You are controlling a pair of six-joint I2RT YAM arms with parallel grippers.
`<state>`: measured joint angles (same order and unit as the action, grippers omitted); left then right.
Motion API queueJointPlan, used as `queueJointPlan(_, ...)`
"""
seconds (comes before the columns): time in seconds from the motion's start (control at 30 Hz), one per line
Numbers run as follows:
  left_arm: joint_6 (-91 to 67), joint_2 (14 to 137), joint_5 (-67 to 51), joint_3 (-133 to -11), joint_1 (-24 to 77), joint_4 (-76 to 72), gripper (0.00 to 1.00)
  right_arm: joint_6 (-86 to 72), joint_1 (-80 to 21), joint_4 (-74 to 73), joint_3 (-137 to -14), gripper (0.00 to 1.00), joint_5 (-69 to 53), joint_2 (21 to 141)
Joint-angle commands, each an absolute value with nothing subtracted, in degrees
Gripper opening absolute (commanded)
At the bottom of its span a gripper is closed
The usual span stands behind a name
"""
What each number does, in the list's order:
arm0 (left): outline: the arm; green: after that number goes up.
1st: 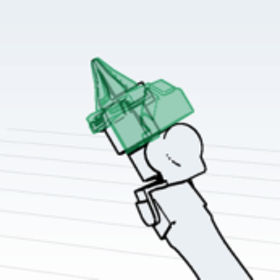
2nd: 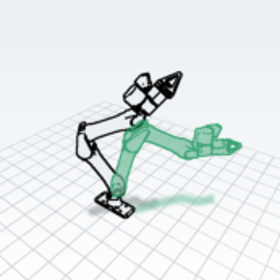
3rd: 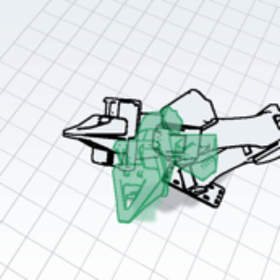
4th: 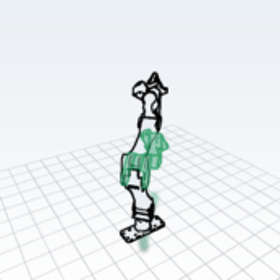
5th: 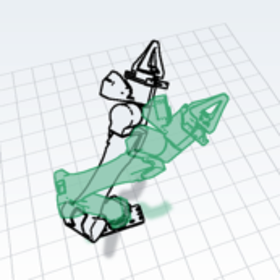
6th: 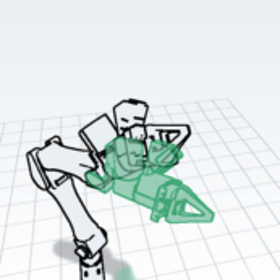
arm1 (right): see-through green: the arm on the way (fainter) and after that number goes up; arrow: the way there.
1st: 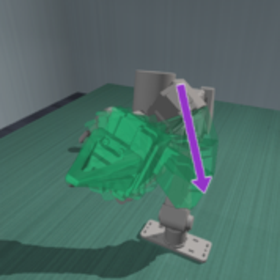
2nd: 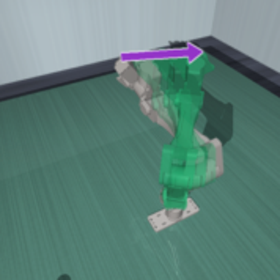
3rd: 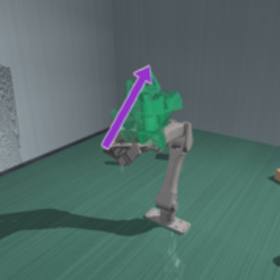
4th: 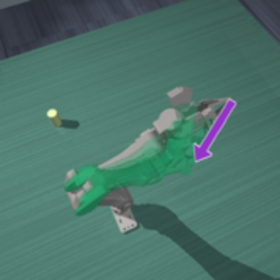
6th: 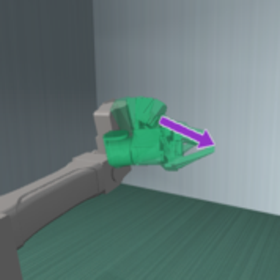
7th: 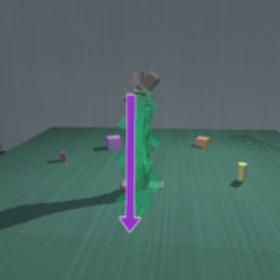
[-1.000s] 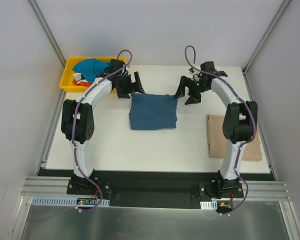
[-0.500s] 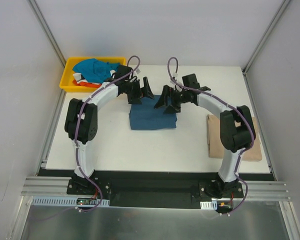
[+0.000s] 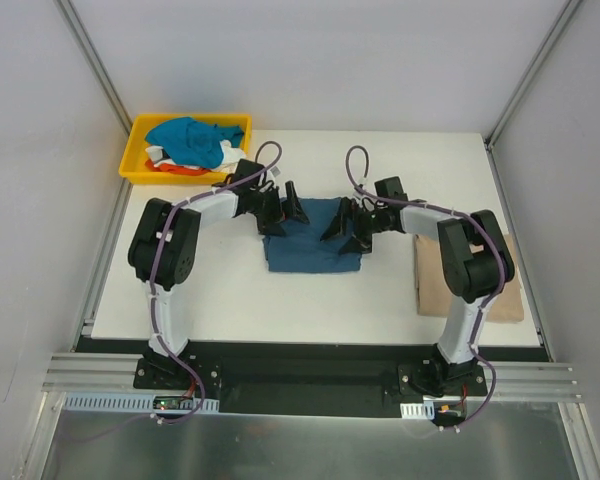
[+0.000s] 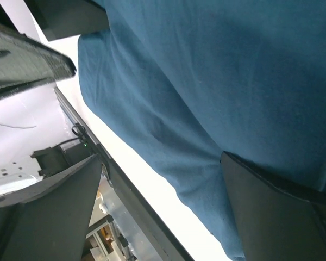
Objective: Fold and stack the t-shirts
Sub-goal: Fold the tshirt
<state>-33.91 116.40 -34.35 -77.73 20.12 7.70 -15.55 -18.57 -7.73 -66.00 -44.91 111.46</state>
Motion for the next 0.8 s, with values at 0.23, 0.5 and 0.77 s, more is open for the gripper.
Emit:
queueJointPlan(0.23,-37.17,94.6,-26.55,-50.73,29.0,8.35,0.99,-12.92,-24.43,-16.69,-40.53,0.97,-28.22,91.6)
queueJointPlan(0.5,-37.45,78.15,-25.49,-44.12,31.38,8.96,0.99,-11.87,-31.55,-24.78,-40.43,0.96,-16.09,70.59)
queueJointPlan(0.77,-30.59,66.54,-14.17,-49.57,31.2,13.62,0.99,-7.12,-33.4,-19.54,-40.88,0.96,1.55,48.1)
